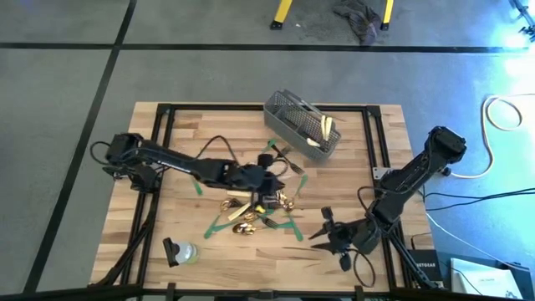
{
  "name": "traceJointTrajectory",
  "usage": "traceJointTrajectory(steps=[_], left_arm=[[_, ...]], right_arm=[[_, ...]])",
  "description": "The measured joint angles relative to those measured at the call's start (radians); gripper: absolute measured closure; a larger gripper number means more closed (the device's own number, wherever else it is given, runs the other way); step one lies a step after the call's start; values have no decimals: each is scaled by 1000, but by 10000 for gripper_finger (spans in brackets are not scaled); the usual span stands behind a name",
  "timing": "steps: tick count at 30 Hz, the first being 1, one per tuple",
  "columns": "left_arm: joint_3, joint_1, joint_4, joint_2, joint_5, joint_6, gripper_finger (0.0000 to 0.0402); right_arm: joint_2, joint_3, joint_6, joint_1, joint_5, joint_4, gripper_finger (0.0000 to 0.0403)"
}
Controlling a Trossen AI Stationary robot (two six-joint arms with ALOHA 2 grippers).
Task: Sort silverware
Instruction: Put the green spoon into the gray organizer
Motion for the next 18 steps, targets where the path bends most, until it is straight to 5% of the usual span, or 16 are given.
traceJointTrajectory(steps=[7,12,18], left_arm=[[-346,5,462,-38,0,-134,396],[-544,22,784,-38,44,-225,396],[-674,61,949,-38,28,-328,396]], right_arm=[[2,0,-9,-193,-129,-55,306],[2,0,-215,-270,-104,-126,306],[34,52,-295,-411,-165,-352,306]])
